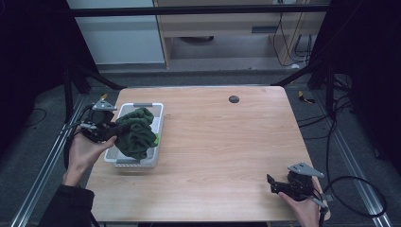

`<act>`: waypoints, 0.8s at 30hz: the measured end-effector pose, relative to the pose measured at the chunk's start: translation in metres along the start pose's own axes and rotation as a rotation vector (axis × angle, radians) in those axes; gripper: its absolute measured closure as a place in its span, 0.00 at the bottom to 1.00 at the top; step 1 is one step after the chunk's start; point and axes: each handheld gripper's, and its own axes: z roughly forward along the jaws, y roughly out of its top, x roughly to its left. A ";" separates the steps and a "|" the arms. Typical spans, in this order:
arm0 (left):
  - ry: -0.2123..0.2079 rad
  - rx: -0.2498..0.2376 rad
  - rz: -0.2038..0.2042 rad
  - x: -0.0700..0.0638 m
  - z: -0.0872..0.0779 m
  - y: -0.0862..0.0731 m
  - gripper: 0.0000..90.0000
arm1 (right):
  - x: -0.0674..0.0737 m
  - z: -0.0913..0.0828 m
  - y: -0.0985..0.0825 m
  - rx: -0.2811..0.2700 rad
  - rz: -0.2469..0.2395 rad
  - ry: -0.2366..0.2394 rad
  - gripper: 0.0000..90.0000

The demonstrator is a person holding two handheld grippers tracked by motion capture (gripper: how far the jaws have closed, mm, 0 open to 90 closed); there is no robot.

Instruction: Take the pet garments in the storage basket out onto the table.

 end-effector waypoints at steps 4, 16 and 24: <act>-0.015 0.004 0.014 -0.004 -0.004 0.002 0.89 | 0.000 0.000 0.000 -0.001 0.000 -0.002 0.07; -0.061 -0.002 0.087 -0.024 -0.017 0.013 0.89 | -0.001 0.000 0.000 -0.005 -0.002 -0.005 0.07; -0.090 0.001 0.138 -0.040 -0.021 0.021 0.89 | -0.001 -0.001 0.001 -0.008 0.005 -0.004 0.08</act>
